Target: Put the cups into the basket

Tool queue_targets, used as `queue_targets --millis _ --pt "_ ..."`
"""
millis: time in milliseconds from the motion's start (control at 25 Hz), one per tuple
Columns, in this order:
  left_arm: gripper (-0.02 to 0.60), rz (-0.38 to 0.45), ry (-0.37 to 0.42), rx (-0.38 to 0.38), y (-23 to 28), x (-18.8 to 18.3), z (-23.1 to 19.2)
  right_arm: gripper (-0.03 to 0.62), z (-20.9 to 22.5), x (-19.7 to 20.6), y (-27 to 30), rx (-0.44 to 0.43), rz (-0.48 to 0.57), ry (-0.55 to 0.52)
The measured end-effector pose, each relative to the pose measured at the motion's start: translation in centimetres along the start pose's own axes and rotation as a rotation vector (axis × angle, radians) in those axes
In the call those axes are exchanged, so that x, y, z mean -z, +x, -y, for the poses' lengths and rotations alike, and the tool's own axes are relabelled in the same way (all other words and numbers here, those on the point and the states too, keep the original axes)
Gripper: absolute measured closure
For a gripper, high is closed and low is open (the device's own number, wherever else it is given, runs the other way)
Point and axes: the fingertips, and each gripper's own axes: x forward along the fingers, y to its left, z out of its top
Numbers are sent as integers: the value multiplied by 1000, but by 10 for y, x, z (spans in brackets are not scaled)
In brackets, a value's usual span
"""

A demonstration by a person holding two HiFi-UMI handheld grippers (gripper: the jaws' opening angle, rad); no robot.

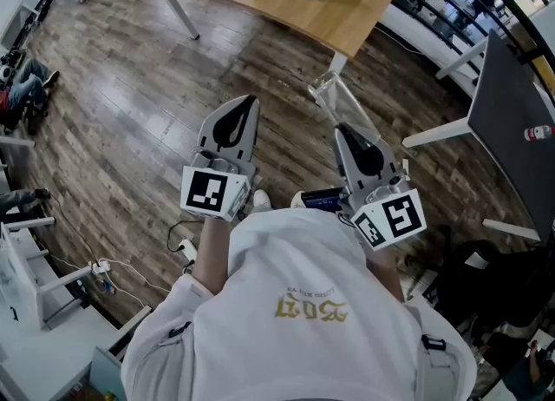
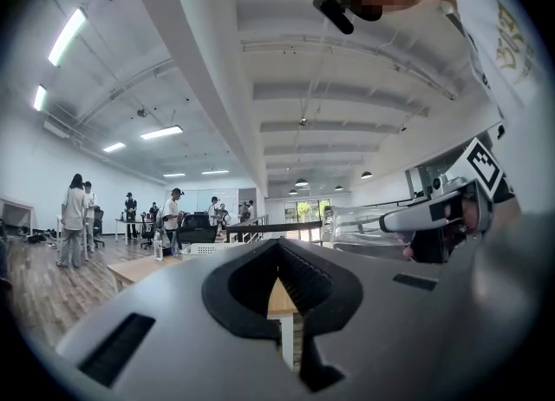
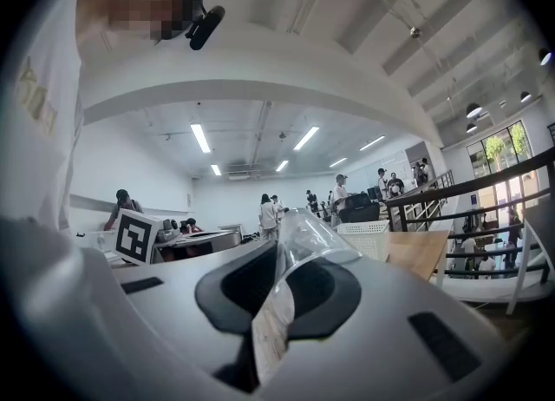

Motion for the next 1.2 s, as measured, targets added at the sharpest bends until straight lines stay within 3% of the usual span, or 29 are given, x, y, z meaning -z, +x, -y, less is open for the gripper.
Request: queue_targets --millis 320,680,960,1200 --pt "574 -1 -14 -23 9 8 5 562 18 5 3 -20 -20 2" --pt "574 13 -37 -9 52 10 -22 562 37 3 44 -27 -29 8" --pt "574 6 -27 21 110 11 -76 562 71 -11 110 5 -42 -47" --pt "575 -14 -42 61 158 23 -131 562 100 -13 172 65 -46 -19"
